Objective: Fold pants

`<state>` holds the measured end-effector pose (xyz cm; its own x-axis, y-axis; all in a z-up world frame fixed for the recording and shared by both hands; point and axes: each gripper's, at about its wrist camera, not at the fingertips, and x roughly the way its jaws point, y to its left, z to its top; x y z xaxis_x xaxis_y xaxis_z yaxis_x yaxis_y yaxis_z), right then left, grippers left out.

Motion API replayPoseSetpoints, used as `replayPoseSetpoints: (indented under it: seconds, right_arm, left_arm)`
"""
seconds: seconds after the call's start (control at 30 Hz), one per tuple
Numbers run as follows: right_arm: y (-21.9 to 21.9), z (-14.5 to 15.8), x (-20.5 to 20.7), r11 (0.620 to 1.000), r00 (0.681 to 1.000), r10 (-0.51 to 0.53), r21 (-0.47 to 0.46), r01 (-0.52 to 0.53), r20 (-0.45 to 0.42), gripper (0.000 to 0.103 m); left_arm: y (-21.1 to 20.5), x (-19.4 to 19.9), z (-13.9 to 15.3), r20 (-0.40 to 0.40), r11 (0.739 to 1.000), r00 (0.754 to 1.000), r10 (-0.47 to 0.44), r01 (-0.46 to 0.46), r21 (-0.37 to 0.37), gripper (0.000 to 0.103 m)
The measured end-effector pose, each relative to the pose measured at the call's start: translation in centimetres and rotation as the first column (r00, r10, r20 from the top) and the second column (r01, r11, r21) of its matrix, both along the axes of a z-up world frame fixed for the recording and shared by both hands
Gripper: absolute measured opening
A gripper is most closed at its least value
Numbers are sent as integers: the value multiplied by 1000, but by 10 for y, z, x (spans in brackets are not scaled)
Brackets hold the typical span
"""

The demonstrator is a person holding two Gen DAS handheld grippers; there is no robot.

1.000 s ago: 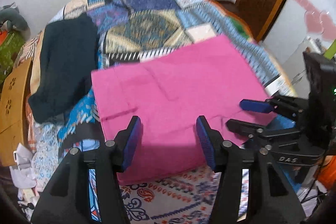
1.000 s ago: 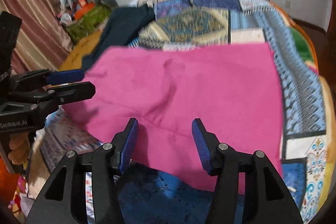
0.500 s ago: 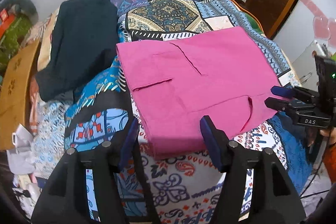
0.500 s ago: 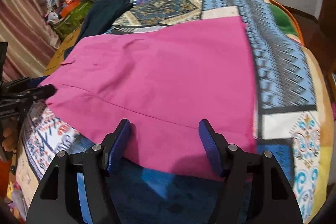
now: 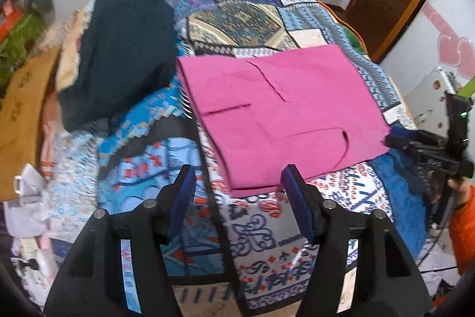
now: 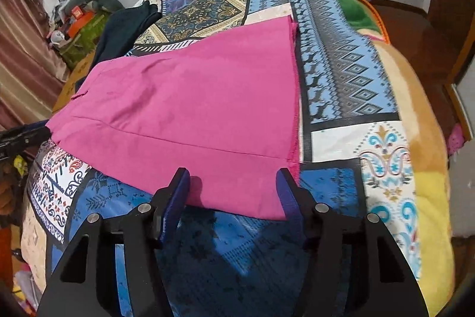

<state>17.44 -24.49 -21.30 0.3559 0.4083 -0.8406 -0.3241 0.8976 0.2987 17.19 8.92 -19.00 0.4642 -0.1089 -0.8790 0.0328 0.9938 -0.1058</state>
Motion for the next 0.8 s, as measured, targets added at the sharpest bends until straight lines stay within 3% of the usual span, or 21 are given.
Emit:
replayPoseSetpoints:
  seconds: [0.2, 0.37, 0.57, 0.8]
  right_arm:
    - [-8, 39, 3, 1000, 990, -16, 0, 16, 142, 57]
    - [-10, 56, 26, 999, 976, -24, -15, 28, 217, 57]
    - [-7, 53, 64, 998, 971, -35, -37, 45, 235, 57]
    - [-3, 27, 123, 996, 980, -41, -72, 56, 195, 57]
  left_arm:
    - [19, 22, 16, 39, 997, 998, 57, -59, 41, 63]
    - [37, 57, 20, 47, 993, 992, 117, -118, 24, 63]
    - [51, 101, 11, 23, 988, 987, 157, -157, 5, 63]
    - [60, 142, -23, -83, 982, 982, 171, -177, -71, 55]
